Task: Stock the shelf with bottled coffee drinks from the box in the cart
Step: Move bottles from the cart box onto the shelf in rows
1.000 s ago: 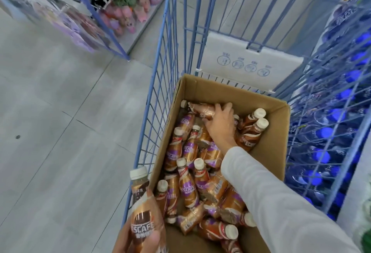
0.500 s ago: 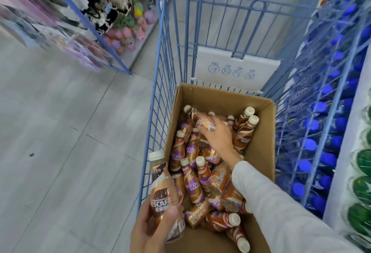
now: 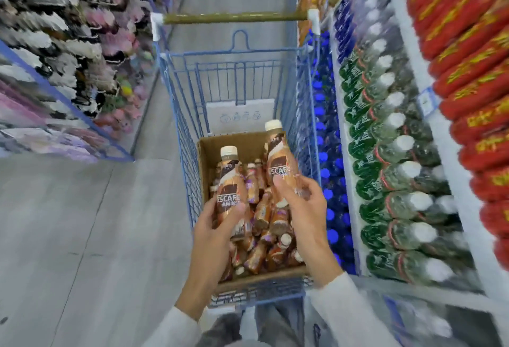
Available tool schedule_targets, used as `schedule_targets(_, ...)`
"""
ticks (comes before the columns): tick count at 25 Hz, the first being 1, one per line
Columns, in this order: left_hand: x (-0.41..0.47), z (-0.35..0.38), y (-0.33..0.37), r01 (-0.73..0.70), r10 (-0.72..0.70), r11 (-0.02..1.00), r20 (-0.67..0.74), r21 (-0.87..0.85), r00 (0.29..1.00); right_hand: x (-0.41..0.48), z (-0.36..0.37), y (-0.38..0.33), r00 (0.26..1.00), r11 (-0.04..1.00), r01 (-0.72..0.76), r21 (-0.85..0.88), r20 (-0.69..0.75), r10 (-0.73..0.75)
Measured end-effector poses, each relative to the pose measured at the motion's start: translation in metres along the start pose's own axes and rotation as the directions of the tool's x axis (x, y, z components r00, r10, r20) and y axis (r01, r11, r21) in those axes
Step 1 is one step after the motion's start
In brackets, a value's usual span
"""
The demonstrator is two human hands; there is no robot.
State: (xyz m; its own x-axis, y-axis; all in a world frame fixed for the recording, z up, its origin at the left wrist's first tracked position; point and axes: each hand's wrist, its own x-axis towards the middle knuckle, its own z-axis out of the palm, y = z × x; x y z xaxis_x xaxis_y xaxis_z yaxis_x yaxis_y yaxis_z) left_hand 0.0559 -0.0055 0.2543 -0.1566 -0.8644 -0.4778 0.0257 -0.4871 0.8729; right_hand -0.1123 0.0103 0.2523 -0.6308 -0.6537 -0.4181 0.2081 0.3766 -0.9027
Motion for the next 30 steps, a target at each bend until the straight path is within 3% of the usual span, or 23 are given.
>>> schedule_targets(4, -0.033, 0.029, 0.027, -0.13, 0.112, 0.989, 0.228, 0.067, 0.967, -0.069, -0.05, -0.03, 0.978, 0.983, 0.126, 0.132, -0.184, -0.1)
schedule_targets(8, -0.076, 0.078, 0.047, -0.241, 0.193, 0.969, 0.461, 0.046, 0.866, -0.125, -0.111, -0.043, 0.919, 0.953, 0.243, 0.182, -0.359, -0.166)
schedule_targets(14, -0.174, 0.162, 0.048, -0.325, 0.228, 0.945, 0.766, -0.027, 0.6, -0.226, -0.215, -0.044, 0.746, 0.883, 0.419, 0.213, -0.635, -0.201)
schedule_targets(17, -0.243, 0.196, 0.034, -0.358, 0.211, 0.932, 0.886, -0.055, 0.412, -0.291, -0.268, -0.031, 0.627, 0.852, 0.482, 0.203, -0.759, -0.174)
schedule_targets(19, -0.291, 0.214, 0.018, -0.377, 0.215, 0.921, 0.931, -0.093, 0.296, -0.335, -0.302, -0.021, 0.557, 0.84, 0.512, 0.177, -0.813, -0.168)
schedule_targets(25, -0.431, 0.257, -0.023, -0.358, 0.191, 0.92, 0.98, -0.158, 0.059, -0.46, -0.39, 0.01, 0.39, 0.812, 0.578, 0.077, -0.9, -0.193)
schedule_targets(30, -0.51, 0.295, -0.039, -0.343, 0.206, 0.913, 0.975, -0.221, -0.078, -0.523, -0.451, 0.016, 0.369, 0.84, 0.541, -0.04, -0.886, -0.28)
